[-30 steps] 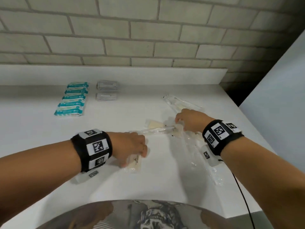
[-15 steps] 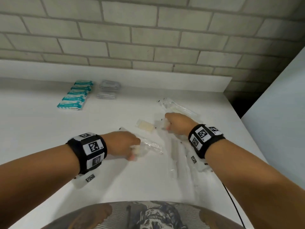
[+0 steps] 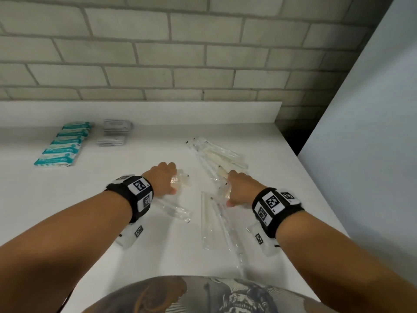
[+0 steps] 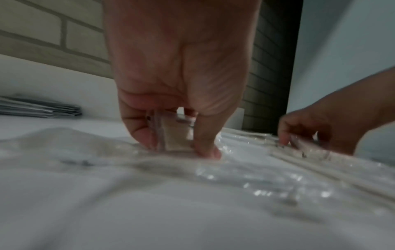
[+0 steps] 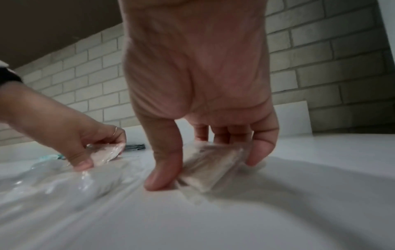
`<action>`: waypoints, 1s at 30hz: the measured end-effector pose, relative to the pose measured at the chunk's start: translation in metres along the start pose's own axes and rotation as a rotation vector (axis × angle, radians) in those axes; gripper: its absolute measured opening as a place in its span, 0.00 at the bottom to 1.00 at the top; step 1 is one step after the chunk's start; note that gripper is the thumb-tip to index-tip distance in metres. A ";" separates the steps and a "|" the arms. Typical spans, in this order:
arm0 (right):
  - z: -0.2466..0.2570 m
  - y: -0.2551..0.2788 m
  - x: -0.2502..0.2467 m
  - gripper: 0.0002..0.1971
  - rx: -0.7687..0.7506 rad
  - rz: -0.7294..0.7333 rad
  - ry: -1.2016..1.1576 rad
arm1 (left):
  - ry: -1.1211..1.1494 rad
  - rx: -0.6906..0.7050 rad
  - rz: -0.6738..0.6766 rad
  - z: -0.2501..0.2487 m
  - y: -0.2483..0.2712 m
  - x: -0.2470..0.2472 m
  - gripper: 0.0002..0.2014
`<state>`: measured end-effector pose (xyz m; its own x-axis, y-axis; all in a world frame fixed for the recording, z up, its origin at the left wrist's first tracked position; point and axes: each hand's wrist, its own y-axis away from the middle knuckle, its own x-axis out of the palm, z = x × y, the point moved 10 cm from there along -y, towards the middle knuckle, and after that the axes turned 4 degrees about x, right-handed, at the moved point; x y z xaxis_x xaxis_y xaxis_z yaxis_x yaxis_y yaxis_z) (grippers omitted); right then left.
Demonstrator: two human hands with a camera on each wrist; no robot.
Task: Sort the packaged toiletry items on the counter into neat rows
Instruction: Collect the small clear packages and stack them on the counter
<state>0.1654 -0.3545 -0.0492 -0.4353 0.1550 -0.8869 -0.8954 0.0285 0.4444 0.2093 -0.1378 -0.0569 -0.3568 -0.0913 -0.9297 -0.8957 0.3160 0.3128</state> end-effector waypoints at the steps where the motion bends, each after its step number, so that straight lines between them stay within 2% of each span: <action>1: -0.002 -0.003 0.001 0.42 0.024 0.027 -0.033 | 0.022 -0.022 0.015 0.002 -0.001 0.002 0.29; 3: -0.001 -0.006 0.004 0.44 0.019 0.084 0.002 | 0.007 -0.072 0.048 0.006 -0.001 0.004 0.32; 4: 0.003 -0.007 0.001 0.39 -0.019 0.064 0.061 | -0.022 -0.091 0.056 0.008 -0.001 0.004 0.33; 6: 0.014 -0.003 -0.013 0.25 -0.127 -0.097 0.142 | -0.086 -0.113 0.049 0.009 0.000 0.004 0.34; 8: 0.019 0.000 -0.024 0.19 -0.183 -0.210 0.131 | -0.159 -0.111 0.014 0.007 0.002 0.002 0.33; 11: 0.024 0.002 -0.011 0.23 -0.231 -0.087 0.190 | -0.253 -0.080 -0.032 0.000 0.005 0.000 0.30; 13: 0.034 0.010 0.006 0.28 -0.337 0.029 0.283 | -0.265 -0.071 -0.050 -0.003 0.006 -0.003 0.30; 16: 0.042 0.020 0.016 0.28 -0.442 0.064 0.381 | -0.220 -0.080 -0.043 -0.004 0.008 -0.001 0.29; 21: 0.031 0.015 0.009 0.36 -0.359 0.079 0.247 | -0.097 -0.129 -0.058 -0.001 0.014 0.003 0.29; 25: 0.031 -0.001 -0.012 0.29 -0.230 -0.025 0.023 | -0.094 -0.142 -0.127 0.000 0.024 0.006 0.27; 27: 0.034 -0.010 -0.015 0.29 -0.138 -0.055 0.036 | -0.101 -0.149 -0.152 0.001 0.029 0.008 0.29; 30: 0.045 -0.021 -0.008 0.32 -0.056 -0.050 0.065 | -0.095 -0.148 -0.119 -0.001 0.035 0.012 0.30</action>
<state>0.1922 -0.3122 -0.0459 -0.3937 0.0906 -0.9148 -0.9191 -0.0210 0.3934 0.1735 -0.1290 -0.0570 -0.2256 -0.0284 -0.9738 -0.9619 0.1652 0.2180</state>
